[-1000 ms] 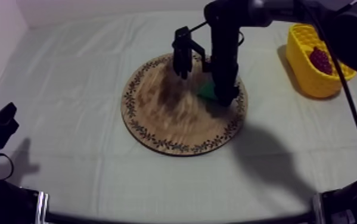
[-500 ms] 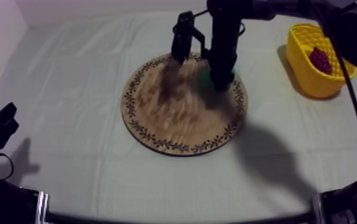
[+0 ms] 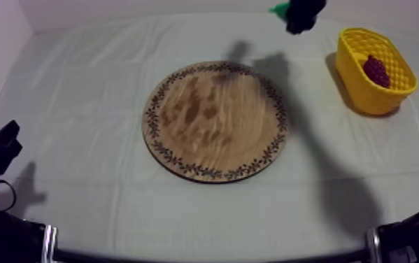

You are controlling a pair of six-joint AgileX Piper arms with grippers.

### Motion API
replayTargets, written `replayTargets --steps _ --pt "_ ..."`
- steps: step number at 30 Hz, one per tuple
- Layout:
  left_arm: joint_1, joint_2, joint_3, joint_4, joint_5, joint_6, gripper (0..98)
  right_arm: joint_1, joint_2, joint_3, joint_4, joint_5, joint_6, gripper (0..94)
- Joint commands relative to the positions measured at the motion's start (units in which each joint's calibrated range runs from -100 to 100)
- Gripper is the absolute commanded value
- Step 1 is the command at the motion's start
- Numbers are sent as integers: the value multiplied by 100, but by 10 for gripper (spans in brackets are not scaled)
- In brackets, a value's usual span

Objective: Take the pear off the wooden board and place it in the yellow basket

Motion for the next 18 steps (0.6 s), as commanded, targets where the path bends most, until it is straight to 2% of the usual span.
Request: replayTargets --steps 1,12,18 --pt "1 0 0 -2 -1 -1 1 298 -283 -32 -6 -34 -159 426" --pt "1 0 0 -2 -1 -1 1 1542 -964 277 22 -91 -834 439" --pt "1 0 0 -2 -1 -1 1 1967 -1101 986 -14 -267 -1045 452"
